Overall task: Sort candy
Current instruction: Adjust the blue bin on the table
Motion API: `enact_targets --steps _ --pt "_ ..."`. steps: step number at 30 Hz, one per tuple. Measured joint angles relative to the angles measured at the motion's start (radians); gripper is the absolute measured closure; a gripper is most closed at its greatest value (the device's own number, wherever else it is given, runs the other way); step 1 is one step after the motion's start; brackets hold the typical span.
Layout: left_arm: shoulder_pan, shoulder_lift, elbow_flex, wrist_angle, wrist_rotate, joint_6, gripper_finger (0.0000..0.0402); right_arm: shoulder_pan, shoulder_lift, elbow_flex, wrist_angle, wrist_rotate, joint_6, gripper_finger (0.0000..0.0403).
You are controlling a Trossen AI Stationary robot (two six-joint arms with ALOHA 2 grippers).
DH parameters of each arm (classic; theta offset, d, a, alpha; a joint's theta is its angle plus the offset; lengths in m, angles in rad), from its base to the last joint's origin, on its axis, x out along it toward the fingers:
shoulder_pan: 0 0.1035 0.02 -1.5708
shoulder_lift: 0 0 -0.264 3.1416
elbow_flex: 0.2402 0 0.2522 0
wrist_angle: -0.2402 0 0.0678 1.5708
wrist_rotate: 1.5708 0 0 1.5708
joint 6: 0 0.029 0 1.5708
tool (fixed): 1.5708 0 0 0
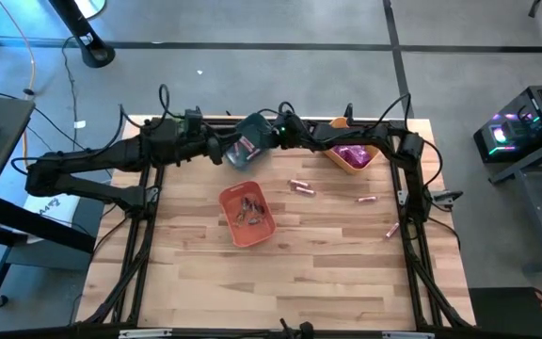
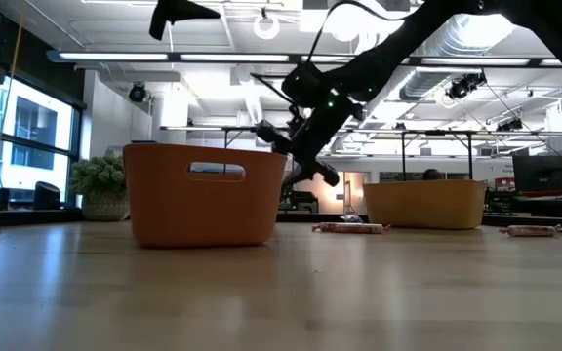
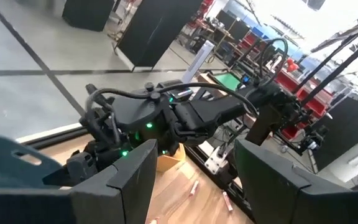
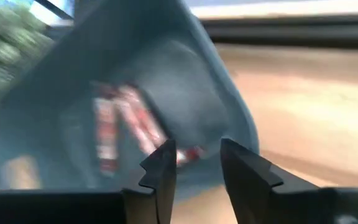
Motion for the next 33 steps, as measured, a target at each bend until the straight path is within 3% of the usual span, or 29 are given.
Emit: enact_targets --steps 8,20,33 --pt "0.0 0.018 0.0 -0.002 0.009 -0.006 0.0193 0.003 -0.015 -0.001 -0.159 -0.004 -0.061 0.0286" --pt "0.001 0.017 0.0 -0.004 0.008 0.002 0.0193 0.011 -0.049 -0.001 -0.234 -0.064 -0.098 0.0286" --pt "0.001 0.017 0.0 -0.004 0.008 0.002 0.0193 0.014 -0.168 -0.001 -0.54 -0.003 -0.237 0.0286"
